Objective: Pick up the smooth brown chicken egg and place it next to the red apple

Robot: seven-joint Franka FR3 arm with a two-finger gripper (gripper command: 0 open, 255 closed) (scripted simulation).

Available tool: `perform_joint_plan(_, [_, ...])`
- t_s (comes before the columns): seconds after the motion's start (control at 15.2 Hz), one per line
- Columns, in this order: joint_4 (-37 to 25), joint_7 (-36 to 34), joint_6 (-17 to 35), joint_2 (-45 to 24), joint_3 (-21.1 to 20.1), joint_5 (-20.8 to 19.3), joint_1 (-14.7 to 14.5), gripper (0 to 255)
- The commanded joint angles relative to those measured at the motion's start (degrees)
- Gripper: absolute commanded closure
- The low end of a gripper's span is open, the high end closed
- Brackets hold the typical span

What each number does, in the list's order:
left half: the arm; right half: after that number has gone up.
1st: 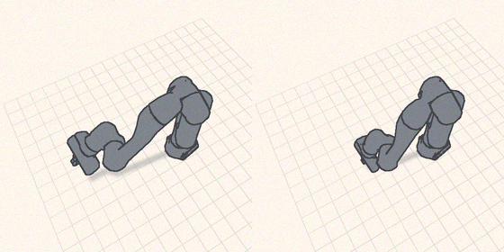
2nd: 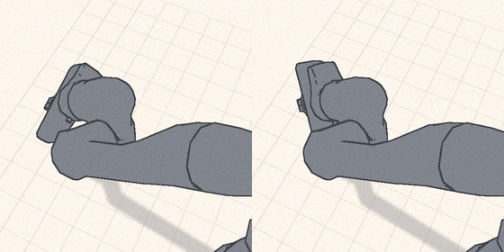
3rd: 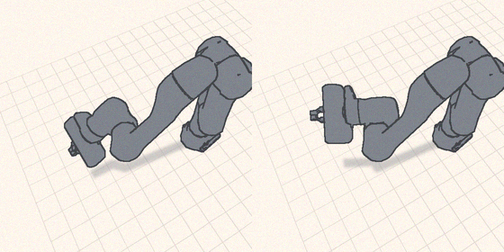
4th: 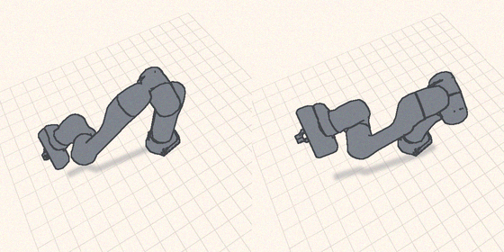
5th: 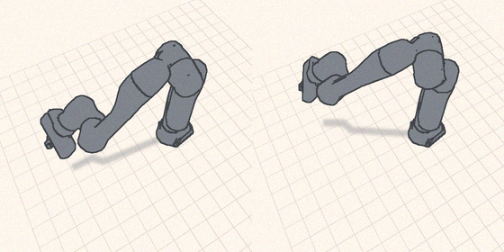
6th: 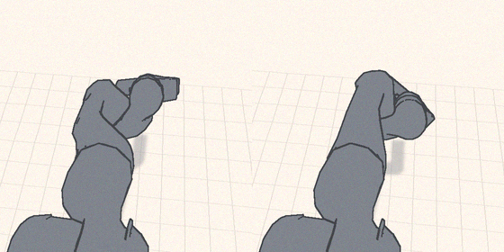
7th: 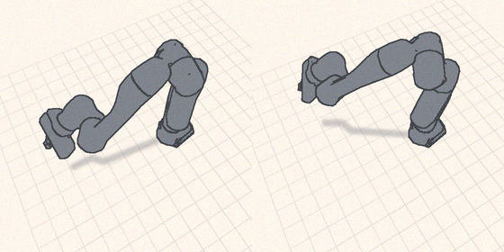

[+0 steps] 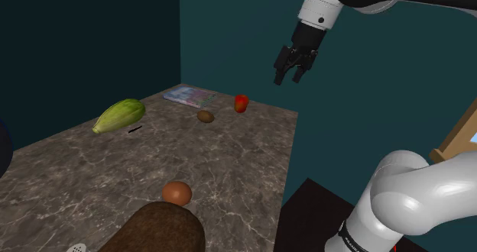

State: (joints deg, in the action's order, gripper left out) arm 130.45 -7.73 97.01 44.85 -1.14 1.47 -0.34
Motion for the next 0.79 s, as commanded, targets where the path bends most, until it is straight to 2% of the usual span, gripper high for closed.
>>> perform_joint_plan(0.0, [0.0,0.0,0.0,0.0,0.0,0.0,0.0,0])
perform_joint_plan(0.73, [12.6,-5.9,17.7,-4.4,-6.8,8.0,-4.7,0])
